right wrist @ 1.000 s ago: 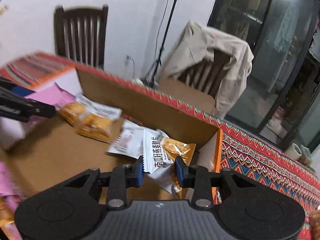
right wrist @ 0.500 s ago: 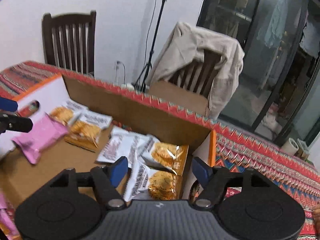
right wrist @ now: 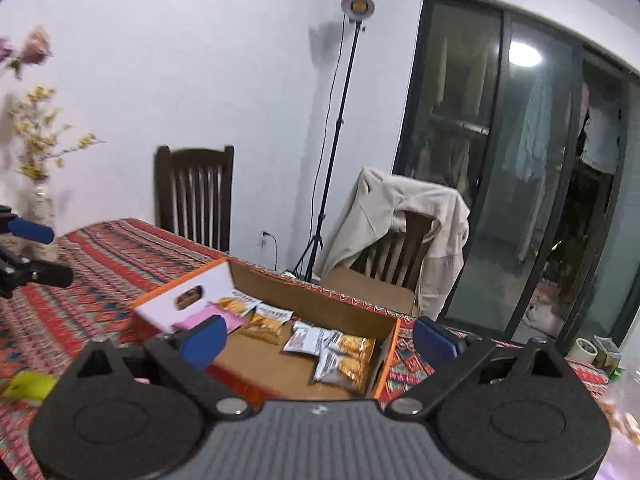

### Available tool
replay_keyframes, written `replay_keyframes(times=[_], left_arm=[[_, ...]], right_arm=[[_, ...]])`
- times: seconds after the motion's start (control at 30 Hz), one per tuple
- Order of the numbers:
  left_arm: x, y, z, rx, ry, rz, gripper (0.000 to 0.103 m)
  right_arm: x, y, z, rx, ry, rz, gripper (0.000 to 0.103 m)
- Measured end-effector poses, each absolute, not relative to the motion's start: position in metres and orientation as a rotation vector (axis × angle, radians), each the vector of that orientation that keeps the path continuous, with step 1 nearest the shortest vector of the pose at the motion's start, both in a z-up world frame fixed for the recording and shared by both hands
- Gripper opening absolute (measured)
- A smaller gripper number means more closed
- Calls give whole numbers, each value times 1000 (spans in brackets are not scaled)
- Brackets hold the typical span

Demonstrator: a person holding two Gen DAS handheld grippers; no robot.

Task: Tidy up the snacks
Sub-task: 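Withdraw both tools from the box back toward the snack pile, then grasp a pumpkin-seed cracker packet with the left tool while the right tool grasps another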

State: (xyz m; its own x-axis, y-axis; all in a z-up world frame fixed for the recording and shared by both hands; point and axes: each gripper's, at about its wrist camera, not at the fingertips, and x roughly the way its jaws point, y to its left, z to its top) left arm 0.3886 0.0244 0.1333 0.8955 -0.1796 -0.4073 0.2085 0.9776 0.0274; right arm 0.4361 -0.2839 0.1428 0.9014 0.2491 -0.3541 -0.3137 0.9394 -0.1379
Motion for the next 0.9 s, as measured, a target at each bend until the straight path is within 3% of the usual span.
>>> replay_keyframes(times=[0.23,0.43,0.9], left_arm=[[269,43,106,2,347,-131,103],[212,49,89,-21,345,-97,103],[184,35,56,-20,430,-81,103]], right_arm=[[316,-289,118,-132,290,295,103],[250,-275,78,-135,280,303,103],[179,-280,6,-14,374,250,103]])
